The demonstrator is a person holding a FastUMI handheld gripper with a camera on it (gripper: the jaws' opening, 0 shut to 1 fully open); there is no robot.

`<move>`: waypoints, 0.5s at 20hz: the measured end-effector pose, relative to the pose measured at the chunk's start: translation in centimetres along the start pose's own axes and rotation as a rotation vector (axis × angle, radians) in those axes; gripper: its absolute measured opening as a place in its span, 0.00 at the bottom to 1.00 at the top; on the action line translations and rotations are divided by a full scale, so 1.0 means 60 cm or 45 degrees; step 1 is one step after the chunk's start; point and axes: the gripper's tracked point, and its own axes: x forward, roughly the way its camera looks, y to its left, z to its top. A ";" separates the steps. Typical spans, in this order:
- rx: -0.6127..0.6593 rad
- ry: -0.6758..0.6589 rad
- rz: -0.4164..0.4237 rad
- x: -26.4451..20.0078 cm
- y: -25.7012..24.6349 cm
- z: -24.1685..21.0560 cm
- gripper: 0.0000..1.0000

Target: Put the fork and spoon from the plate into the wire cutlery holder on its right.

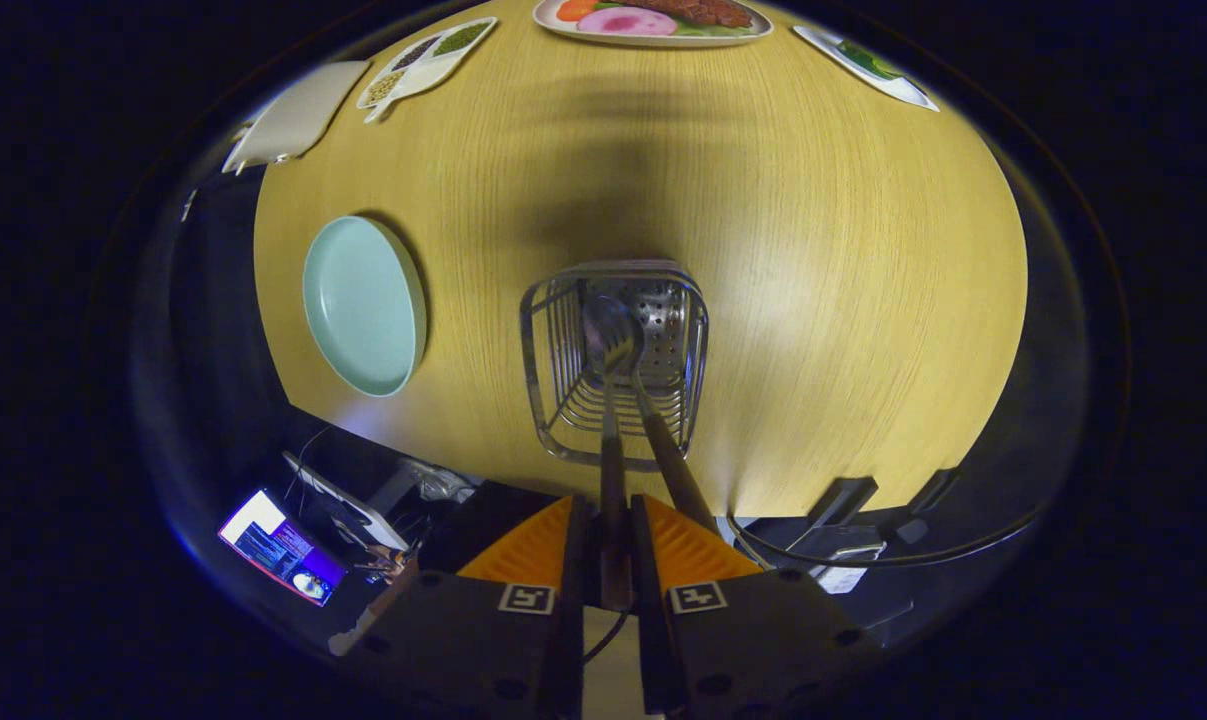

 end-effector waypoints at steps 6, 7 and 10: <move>-0.038 -0.267 0.077 -0.079 0.027 0.010 0.89; -0.037 -0.330 0.099 -0.103 0.032 0.008 0.99; -0.037 -0.578 0.143 -0.177 0.038 0.014 0.99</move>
